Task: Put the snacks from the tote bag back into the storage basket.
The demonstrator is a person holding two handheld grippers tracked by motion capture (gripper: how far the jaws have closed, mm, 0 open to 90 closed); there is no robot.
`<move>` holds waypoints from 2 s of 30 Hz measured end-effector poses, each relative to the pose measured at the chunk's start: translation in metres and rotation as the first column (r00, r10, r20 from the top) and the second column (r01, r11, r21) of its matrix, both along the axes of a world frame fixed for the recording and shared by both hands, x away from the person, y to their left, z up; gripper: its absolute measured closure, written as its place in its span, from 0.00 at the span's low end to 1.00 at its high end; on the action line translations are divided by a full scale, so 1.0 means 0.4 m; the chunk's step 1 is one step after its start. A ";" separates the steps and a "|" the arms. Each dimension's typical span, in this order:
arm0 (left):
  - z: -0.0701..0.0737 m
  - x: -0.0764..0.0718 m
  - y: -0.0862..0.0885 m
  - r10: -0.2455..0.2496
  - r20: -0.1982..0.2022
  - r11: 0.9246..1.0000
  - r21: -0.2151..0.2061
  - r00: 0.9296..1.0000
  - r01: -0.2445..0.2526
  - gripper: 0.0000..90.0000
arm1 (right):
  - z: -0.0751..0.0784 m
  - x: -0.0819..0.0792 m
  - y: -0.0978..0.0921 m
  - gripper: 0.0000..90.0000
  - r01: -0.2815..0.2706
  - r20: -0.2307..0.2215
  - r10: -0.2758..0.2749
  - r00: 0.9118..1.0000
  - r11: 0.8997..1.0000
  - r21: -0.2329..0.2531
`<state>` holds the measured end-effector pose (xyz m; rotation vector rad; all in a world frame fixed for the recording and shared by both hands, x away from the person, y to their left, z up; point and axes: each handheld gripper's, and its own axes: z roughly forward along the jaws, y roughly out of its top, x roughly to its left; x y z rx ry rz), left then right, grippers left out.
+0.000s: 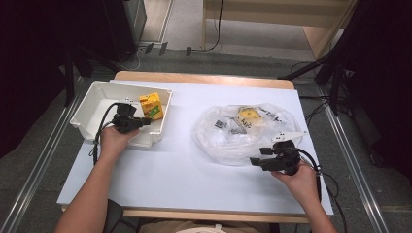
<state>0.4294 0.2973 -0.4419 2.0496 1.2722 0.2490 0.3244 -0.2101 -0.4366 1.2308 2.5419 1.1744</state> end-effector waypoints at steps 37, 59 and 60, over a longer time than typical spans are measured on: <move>0.002 0.061 -0.002 0.107 0.007 0.994 -0.019 0.994 -0.107 1.00 | -0.005 0.003 0.004 0.42 -0.006 -0.008 0.005 1.000 1.000 -0.009; 0.003 0.066 -0.030 0.060 0.003 0.997 -0.042 0.998 -0.060 1.00 | -0.004 0.002 0.004 0.43 -0.010 -0.004 0.010 1.000 1.000 -0.009; 0.005 0.065 -0.030 0.057 0.006 0.997 -0.048 0.998 -0.057 1.00 | -0.004 0.002 0.004 0.43 -0.011 -0.003 0.011 1.000 1.000 -0.010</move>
